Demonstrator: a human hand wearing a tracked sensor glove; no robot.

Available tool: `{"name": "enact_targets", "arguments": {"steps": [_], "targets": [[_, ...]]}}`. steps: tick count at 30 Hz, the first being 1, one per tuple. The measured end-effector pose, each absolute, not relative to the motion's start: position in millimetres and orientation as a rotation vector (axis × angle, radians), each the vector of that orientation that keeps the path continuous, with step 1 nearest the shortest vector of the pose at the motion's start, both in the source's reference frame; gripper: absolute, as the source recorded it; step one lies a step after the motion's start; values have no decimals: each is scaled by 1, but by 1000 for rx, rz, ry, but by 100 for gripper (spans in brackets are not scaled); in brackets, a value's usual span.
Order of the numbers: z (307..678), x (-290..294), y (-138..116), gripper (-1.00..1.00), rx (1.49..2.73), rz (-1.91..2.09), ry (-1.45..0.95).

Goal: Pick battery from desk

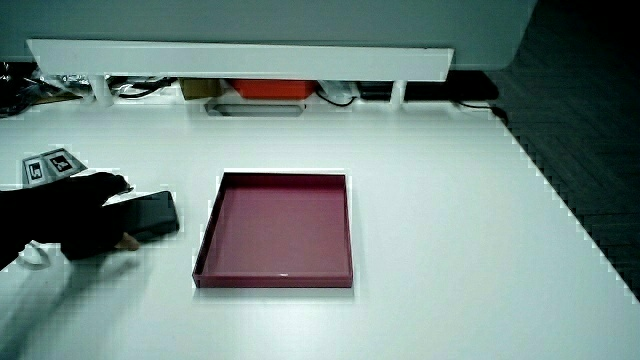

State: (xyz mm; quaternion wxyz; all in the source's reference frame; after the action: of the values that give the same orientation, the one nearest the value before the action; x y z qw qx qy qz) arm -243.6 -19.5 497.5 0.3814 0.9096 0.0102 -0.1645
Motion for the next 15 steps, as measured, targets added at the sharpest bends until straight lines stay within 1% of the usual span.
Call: {"name": "enact_targets", "arguments": {"steps": [9,14,15], "targets": [[511,-248,-18,0,2293,-410,-14],[511,-246,-17,23,2327,-386,8],[513,-246,-17,27,2318,-386,-3]]}}
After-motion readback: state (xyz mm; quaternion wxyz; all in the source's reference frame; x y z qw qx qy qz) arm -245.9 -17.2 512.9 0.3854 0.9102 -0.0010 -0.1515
